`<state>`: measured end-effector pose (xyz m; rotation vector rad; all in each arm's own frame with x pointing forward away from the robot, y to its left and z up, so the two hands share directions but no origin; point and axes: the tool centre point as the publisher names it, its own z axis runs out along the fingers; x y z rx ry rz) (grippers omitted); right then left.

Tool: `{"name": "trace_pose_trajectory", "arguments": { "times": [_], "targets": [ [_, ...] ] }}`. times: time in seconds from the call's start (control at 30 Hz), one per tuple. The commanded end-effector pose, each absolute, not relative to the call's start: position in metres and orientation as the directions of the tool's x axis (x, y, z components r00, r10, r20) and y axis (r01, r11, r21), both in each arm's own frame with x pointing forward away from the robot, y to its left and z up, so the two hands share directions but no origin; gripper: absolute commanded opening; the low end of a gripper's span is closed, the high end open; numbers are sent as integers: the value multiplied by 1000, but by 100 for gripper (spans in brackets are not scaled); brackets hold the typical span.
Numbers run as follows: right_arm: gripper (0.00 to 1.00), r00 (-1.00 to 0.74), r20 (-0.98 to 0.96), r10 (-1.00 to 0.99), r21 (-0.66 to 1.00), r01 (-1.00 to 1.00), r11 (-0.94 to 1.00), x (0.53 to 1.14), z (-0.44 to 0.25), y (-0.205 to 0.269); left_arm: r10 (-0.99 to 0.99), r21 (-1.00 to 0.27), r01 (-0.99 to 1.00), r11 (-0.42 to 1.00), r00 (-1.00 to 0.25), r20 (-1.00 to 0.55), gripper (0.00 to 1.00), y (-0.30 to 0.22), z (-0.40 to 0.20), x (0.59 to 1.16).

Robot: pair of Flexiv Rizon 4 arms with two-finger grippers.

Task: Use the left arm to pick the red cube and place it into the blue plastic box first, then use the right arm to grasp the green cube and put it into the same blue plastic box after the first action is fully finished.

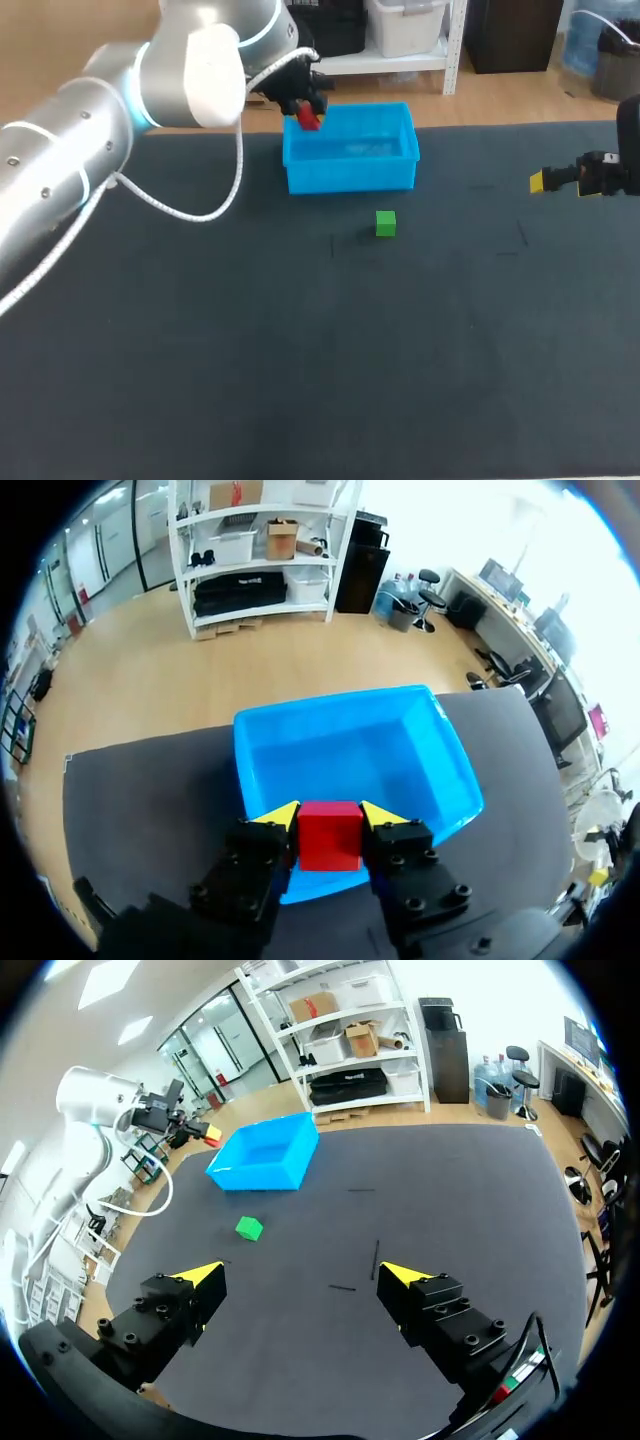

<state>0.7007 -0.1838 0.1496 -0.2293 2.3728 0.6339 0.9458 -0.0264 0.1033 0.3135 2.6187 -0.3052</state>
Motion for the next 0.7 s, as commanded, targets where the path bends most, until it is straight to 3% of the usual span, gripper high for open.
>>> {"name": "trace_pose_trajectory", "arguments": {
  "times": [0.03,0.7],
  "targets": [
    [100,-765,-643,0,383,-321,866,701,150,-184,172,-159,274,948,-867,-469,0,-31,98,957],
    [100,-765,-643,0,383,-321,866,701,150,-184,159,-157,235,959,-907,-390,0,-33,76,959]
  ]
}}
